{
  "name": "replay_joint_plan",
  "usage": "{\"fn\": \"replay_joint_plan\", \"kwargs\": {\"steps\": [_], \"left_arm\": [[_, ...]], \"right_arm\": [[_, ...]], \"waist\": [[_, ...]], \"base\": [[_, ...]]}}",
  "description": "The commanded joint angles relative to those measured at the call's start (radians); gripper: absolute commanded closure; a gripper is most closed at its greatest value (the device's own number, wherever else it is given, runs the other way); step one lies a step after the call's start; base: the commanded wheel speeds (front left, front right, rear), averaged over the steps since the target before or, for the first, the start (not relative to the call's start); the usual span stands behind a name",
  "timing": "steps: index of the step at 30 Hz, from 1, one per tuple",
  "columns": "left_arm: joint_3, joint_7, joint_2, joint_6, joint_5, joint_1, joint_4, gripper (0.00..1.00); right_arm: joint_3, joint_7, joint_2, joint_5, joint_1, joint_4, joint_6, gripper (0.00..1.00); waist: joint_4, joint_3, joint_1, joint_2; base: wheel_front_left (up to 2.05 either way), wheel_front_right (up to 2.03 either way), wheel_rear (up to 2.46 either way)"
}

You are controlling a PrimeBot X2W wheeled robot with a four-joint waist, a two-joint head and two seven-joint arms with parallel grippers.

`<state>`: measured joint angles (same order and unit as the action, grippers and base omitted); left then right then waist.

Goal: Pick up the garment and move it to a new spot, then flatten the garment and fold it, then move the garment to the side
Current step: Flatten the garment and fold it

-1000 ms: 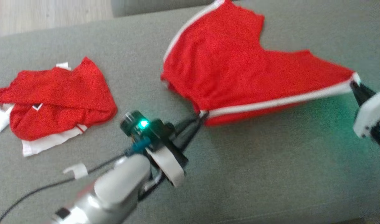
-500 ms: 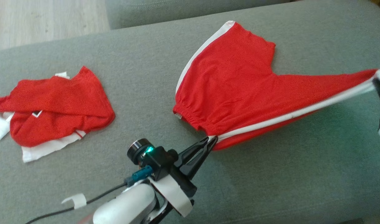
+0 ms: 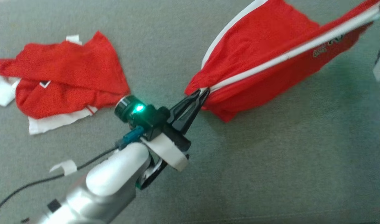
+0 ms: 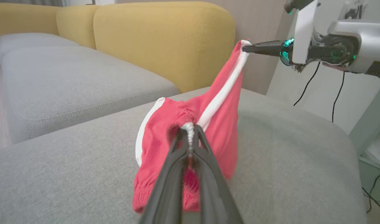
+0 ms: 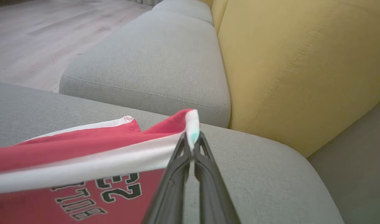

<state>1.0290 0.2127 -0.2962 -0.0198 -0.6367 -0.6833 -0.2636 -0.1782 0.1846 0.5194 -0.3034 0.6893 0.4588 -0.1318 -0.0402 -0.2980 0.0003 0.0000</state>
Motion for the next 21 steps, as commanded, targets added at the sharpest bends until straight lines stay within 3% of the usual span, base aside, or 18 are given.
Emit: {"fn": "replay_joint_plan", "kwargs": {"steps": [1, 9, 21], "left_arm": [[-0.045, 0.006, -0.013, 0.002, 0.011, -0.054, 0.015, 1.00], [-0.019, 0.006, 0.040, 0.036, 0.034, -0.126, -0.040, 1.00], [-0.007, 0.027, 0.124, 0.062, 0.048, -0.189, -0.103, 1.00]], "right_arm": [[-0.004, -0.004, 0.018, 0.012, 0.031, -0.016, 0.001, 1.00], [-0.067, -0.041, -0.002, 0.112, 0.247, 0.191, 0.001, 1.00], [-0.113, -0.113, -0.020, 0.182, 0.424, 0.444, 0.001, 1.00]], "waist": [[0.033, -0.041, -0.0003, 0.0000], [0.121, -0.124, -0.0003, 0.0000], [0.203, -0.202, -0.0003, 0.0000]], "base": [[0.00, 0.00, 0.00], [0.00, 0.00, 0.00], [0.00, 0.00, 0.00]]}}
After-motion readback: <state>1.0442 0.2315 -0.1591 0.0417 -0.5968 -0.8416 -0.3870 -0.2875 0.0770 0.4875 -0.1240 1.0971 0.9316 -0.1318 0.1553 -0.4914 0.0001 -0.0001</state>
